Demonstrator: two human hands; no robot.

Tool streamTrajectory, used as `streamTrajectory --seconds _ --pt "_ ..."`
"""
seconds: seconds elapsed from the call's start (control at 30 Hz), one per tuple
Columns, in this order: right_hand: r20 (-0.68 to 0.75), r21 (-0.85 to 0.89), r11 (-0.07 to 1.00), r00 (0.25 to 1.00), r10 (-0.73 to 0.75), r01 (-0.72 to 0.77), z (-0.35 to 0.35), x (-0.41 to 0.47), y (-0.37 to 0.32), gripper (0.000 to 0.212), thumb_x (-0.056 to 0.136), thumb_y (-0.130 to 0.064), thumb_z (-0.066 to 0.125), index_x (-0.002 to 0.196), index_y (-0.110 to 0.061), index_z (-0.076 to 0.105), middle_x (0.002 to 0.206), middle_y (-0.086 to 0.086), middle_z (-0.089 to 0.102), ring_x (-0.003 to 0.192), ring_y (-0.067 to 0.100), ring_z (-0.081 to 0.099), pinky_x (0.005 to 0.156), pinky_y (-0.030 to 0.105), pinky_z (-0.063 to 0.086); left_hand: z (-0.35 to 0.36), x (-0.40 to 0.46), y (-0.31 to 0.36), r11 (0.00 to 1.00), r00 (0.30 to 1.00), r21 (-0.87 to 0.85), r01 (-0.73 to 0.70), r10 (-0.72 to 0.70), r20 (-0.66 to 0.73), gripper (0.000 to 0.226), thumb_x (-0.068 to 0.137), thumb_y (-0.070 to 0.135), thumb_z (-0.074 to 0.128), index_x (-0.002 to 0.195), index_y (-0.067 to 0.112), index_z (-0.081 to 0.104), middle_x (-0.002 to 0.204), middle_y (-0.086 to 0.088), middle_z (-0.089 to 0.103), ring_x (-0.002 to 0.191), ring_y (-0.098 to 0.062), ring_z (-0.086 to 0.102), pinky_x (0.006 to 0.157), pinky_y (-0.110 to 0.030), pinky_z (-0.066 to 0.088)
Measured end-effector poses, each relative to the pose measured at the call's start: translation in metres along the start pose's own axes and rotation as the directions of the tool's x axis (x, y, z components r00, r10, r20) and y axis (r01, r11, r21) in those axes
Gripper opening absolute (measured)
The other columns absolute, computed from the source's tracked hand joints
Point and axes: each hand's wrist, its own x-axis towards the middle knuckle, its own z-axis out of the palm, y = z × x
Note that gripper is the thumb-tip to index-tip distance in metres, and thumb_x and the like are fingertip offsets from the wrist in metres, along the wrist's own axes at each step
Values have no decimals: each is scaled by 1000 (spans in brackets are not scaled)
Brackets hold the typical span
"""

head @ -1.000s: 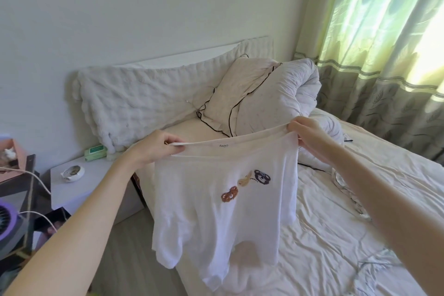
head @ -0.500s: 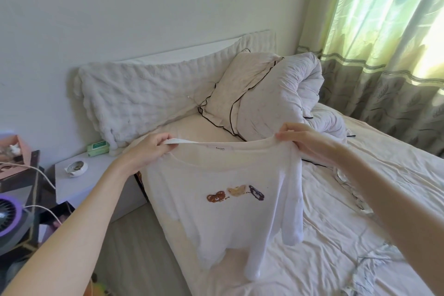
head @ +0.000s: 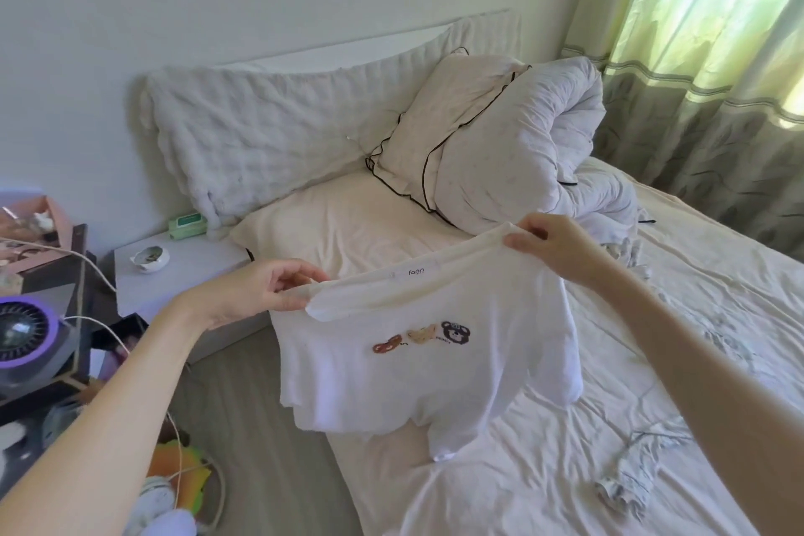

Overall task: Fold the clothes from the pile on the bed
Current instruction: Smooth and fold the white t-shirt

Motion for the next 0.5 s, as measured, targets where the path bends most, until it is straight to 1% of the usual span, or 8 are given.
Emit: streamTrajectory --seconds 0.07,0.13,0.2,0.27,0.33,0.4,0.43,0.5 --pt "-33 142 990 999 27 -22 3 -15 3 22 86 -22 67 67 -19 58 62 -8 46 57 6 40 49 9 32 7 -9 -4 999 995 -29 -24 21 -98 19 83 11 66 100 18 67 96 4 72 92 -3 65 77 -10 47" --pt "-62 247 968 996 70 -53 9 -34 7 18 87 -22 66 70 -19 61 64 -7 48 60 7 42 53 13 33 14 -18 -8 999 973 10 -44 45 -226 9 82 19 68 90 17 70 88 4 72 87 -8 66 76 -14 49" --pt "-70 262 961 992 106 -84 18 -53 8 14 89 -22 64 80 -11 64 72 3 49 68 14 44 63 25 35 23 -26 -13 997 950 66 -41 60 -305 4 85 20 66 85 17 68 85 1 71 82 -10 63 79 -25 47" --pt "-106 279 956 987 123 -89 25 -69 2 14 88 -21 64 86 -7 66 77 9 51 72 18 45 68 30 35 31 -34 -15 992 925 117 -46 87 -371 7 89 21 63 83 19 65 84 2 68 80 -10 61 78 -29 45" --pt "-193 266 962 975 112 -58 26 -83 -13 10 86 -21 67 79 -14 68 73 5 56 68 13 49 64 24 39 34 -44 -14 983 880 169 -78 148 -451 10 92 20 59 81 20 59 83 4 65 79 -12 58 73 -26 42" --pt "-324 222 975 942 89 -16 25 -100 -32 18 82 -23 71 66 -19 63 61 -7 55 57 1 47 50 10 35 34 -59 -9 968 829 217 -124 221 -514 13 93 21 57 80 20 55 81 4 62 77 -11 56 68 -20 41" --pt "-394 207 978 915 85 -1 26 -114 -41 24 80 -24 73 61 -20 58 55 -13 50 51 -2 44 46 8 32 34 -70 -7 960 808 238 -149 256 -530 15 93 23 56 79 21 53 78 4 60 74 -8 55 65 -15 40" --pt "-493 192 981 866 78 21 26 -137 -52 31 76 -26 75 57 -20 52 48 -15 47 47 -2 42 45 9 31 38 -87 -3 947 750 257 -195 312 -583 18 92 26 57 76 22 50 73 5 57 65 0 51 61 -10 39"
